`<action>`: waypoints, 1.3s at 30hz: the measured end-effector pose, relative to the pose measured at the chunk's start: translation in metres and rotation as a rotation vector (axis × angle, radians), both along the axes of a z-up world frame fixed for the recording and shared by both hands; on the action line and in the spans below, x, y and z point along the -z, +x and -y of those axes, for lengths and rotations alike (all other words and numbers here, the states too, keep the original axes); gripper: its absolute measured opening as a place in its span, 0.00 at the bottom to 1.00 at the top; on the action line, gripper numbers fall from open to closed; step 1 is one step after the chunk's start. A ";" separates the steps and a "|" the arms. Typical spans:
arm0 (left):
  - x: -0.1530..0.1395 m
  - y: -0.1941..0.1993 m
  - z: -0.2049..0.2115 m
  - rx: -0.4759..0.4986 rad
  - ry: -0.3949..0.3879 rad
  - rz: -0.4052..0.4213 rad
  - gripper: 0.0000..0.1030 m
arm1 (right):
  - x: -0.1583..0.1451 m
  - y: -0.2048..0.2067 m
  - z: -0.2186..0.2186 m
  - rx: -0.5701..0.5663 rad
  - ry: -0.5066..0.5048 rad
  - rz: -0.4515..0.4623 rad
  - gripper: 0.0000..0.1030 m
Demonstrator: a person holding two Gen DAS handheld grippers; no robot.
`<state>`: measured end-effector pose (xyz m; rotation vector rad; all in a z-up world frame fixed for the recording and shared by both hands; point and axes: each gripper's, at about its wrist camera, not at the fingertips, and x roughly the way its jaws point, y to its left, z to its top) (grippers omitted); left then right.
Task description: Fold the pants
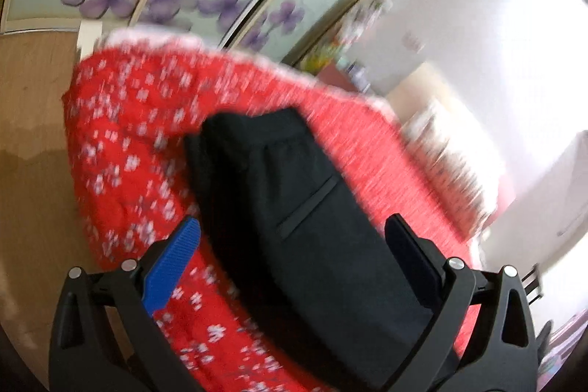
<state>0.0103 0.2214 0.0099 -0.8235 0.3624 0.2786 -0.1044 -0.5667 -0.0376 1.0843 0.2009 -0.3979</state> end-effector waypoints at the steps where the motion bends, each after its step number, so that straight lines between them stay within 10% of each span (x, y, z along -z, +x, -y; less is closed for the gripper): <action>1: -0.003 -0.003 0.002 0.007 0.009 0.041 0.98 | -0.003 0.002 -0.002 -0.006 -0.005 0.002 0.14; 7: -0.010 0.019 0.021 0.196 0.059 0.082 0.98 | -0.010 0.010 -0.015 -0.051 -0.033 0.014 0.14; 11: 0.030 0.064 0.016 0.212 -0.019 -0.310 0.97 | -0.016 0.011 -0.026 -0.089 -0.058 0.033 0.14; 25: 0.028 0.068 0.018 0.239 -0.005 -0.313 0.98 | -0.075 0.069 -0.152 -0.427 -0.176 0.098 0.14; 39: 0.030 0.071 0.023 0.213 0.009 -0.319 0.98 | -0.017 0.160 -0.395 -0.958 -0.208 -0.159 0.14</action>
